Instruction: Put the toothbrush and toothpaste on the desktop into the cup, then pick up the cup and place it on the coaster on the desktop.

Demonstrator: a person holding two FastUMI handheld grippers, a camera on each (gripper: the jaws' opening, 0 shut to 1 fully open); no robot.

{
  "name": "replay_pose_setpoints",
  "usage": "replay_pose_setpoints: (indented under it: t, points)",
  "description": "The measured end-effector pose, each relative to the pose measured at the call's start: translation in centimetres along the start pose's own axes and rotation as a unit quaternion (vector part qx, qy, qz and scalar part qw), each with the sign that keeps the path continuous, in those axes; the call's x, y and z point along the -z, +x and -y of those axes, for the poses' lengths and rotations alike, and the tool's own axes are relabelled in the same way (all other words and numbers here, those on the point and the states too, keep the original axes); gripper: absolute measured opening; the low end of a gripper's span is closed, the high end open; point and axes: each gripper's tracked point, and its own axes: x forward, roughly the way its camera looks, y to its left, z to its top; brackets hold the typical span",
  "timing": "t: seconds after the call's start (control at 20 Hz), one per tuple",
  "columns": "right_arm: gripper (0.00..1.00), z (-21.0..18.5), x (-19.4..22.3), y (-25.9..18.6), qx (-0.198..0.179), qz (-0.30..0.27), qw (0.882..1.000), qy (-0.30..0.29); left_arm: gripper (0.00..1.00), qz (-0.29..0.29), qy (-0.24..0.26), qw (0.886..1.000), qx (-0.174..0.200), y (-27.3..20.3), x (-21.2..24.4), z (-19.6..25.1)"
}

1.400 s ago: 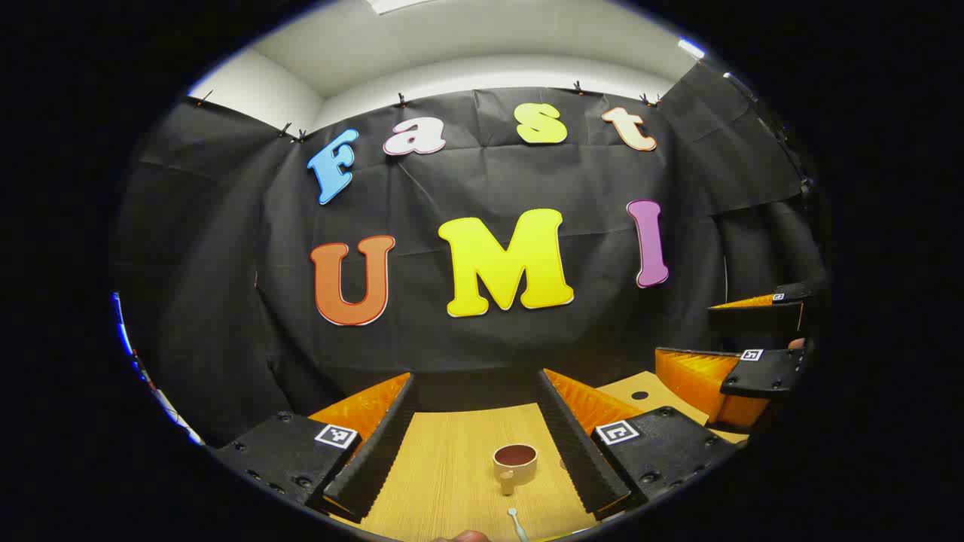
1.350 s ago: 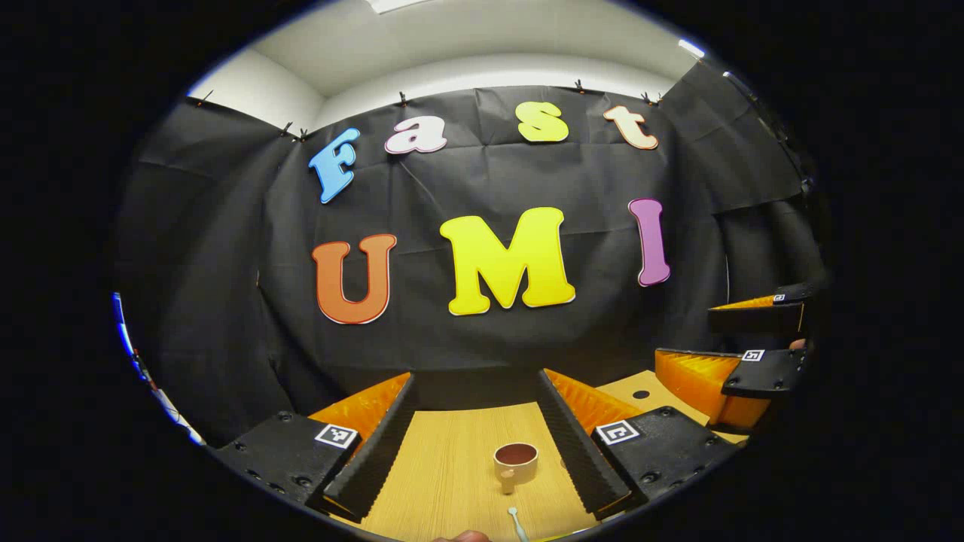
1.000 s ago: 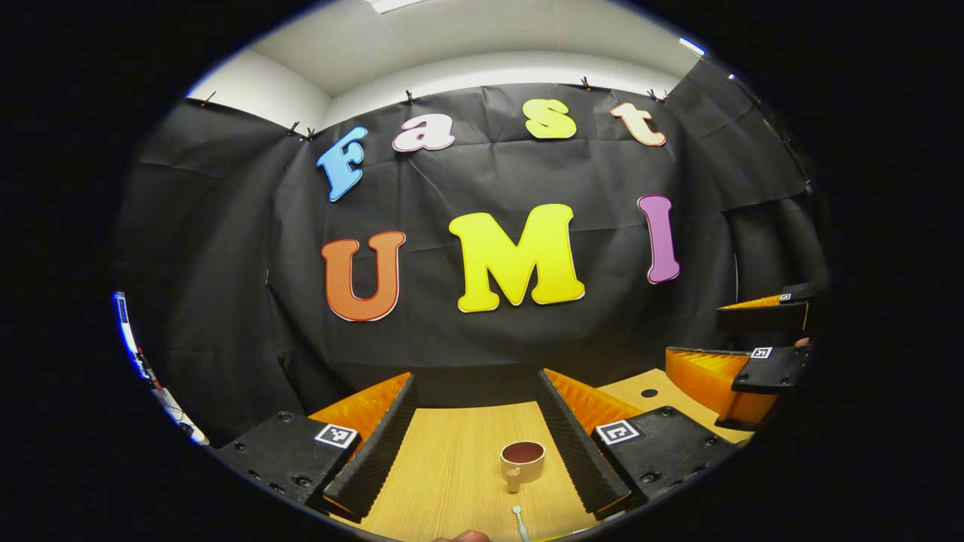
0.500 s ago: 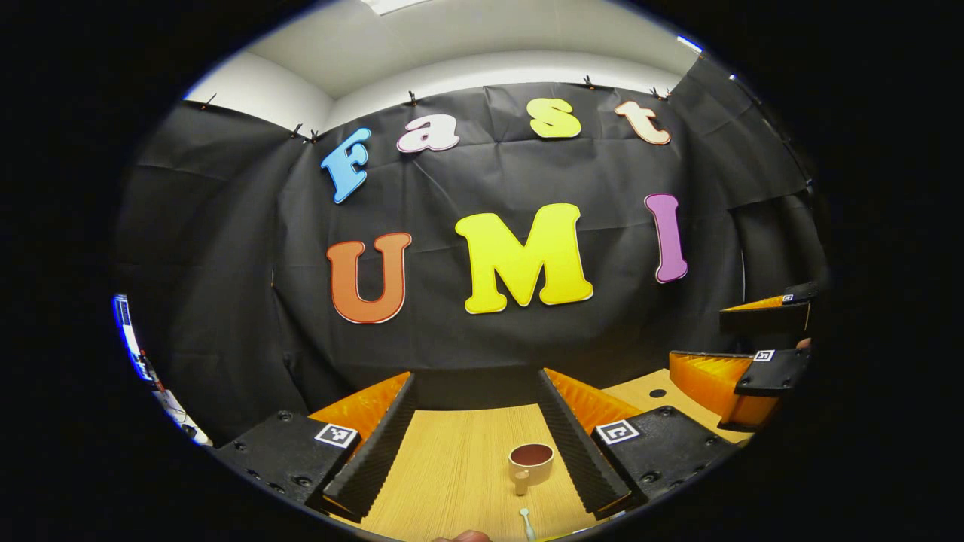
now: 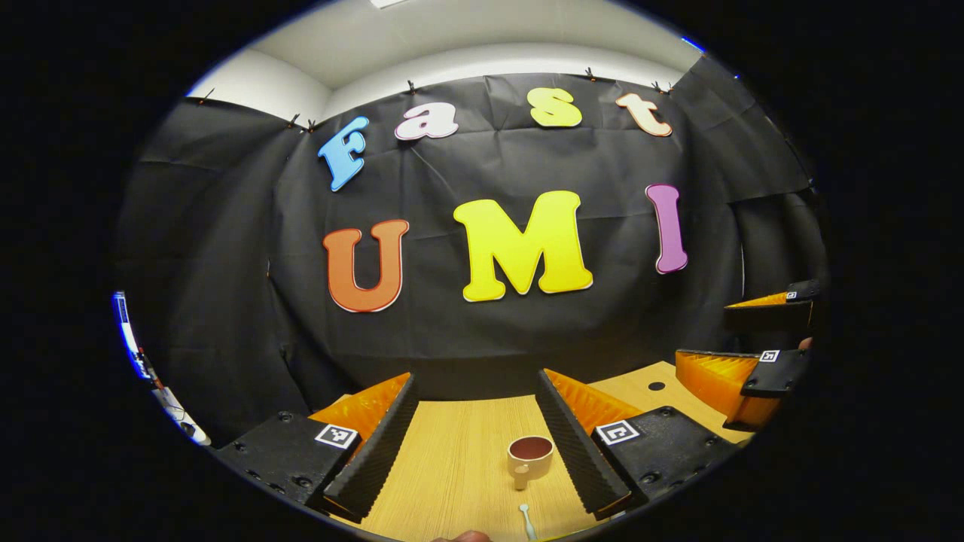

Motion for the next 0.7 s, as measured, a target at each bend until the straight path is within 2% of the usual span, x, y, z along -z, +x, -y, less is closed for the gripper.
replay_pose_setpoints:
  t: [0.2,0.35,0.55,0.7]
  points:
    - [0.96,0.1,0.3,0.1,-0.001,-0.003,1.0,0.005,0.99,-0.014,-0.001,1.0,-0.003,0.1,0.7,0.0]
    - [0.96,-0.2,0.7,0.3,-0.01,-0.009,1.0,0.004,0.99,-0.023,-0.005,1.0,0.008,0.1,1.2,0.5]
    - [0.97,-0.5,3.1,0.8,-0.027,-0.049,0.998,0.018,0.99,-0.079,-0.017,0.996,0.029,-0.2,4.4,1.7]
    - [0.95,-0.2,5.9,1.1,-0.036,-0.095,0.995,0.021,0.99,-0.137,-0.032,0.989,0.038,-0.7,7.4,2.4]
